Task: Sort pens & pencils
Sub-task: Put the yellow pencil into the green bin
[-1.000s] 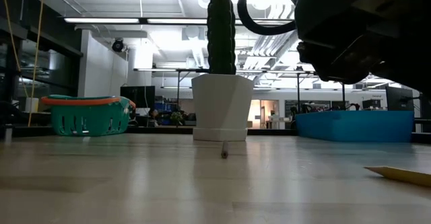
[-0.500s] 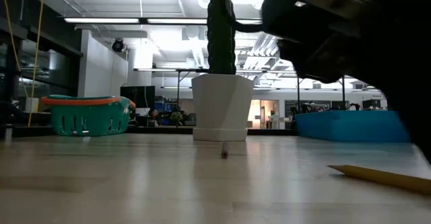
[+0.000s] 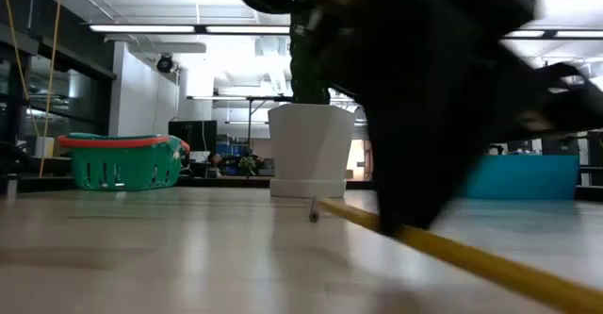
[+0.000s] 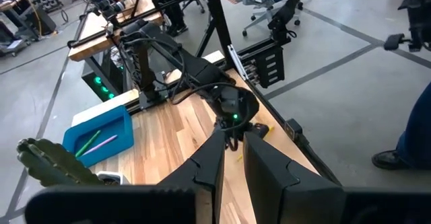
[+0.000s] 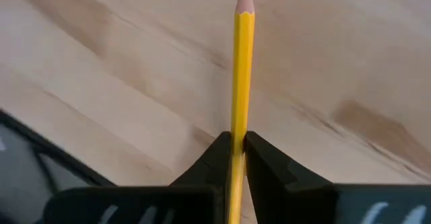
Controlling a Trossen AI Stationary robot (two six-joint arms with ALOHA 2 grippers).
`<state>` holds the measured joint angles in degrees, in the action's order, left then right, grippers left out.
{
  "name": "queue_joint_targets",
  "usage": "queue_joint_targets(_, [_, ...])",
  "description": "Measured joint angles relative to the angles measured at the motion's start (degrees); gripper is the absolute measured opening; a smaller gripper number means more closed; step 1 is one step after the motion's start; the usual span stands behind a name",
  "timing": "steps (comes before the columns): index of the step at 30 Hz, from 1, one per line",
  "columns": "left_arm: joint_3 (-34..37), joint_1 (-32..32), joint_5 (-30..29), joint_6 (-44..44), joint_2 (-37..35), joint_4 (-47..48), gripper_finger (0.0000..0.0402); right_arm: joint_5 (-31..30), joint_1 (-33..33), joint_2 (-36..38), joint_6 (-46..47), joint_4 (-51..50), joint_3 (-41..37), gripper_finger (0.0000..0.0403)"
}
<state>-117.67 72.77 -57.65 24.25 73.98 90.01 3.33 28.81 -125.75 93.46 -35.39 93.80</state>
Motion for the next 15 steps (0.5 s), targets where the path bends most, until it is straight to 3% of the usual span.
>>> queue_joint_targets(15, [0.0,0.0,-3.4,0.0,-1.5,0.0,0.0046,-2.9,-7.1,0.0,-11.0,16.7,0.0,0.0025])
